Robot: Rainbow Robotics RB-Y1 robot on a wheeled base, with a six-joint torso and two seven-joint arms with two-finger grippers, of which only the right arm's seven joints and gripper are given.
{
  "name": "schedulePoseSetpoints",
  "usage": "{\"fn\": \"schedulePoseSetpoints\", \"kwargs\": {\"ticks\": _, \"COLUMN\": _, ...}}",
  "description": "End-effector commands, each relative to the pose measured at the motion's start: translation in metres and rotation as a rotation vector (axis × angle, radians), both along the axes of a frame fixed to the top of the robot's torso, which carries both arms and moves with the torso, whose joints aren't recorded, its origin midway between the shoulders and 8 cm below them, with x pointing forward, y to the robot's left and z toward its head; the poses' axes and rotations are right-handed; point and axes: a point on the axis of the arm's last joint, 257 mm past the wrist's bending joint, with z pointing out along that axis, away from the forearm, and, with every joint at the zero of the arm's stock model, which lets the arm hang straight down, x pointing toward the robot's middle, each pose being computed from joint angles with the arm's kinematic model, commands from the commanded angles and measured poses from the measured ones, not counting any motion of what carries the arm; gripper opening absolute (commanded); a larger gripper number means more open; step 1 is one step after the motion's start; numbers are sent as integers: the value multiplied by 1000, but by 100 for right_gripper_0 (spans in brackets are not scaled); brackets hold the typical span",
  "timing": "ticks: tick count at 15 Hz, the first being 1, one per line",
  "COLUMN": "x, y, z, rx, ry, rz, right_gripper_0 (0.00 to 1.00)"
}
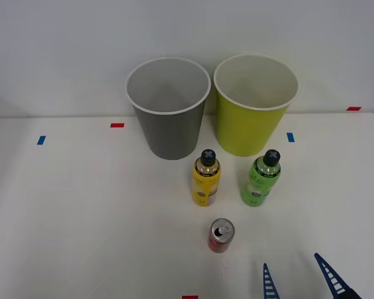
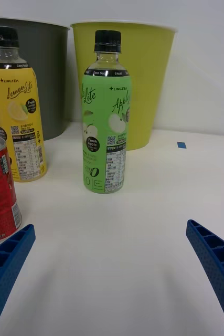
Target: Put cans in the gray bin, plastic bottles in the light green bin
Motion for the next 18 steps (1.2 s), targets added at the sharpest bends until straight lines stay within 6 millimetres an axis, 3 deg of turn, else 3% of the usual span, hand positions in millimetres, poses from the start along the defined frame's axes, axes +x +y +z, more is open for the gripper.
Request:
{"fn": "schedulePoseSetpoints", "kwargs": {"ticks": 1, "x": 0, "y": 0, "z": 0, "rx": 0, "ry": 0, "rz": 0, "right_gripper_0": 100}}
{"fn": "schedulePoseSetpoints", "kwargs": {"ticks": 18, "x": 0, "y": 0, "z": 0, "rx": 0, "ry": 0, "rz": 0, "right_gripper_0": 100}}
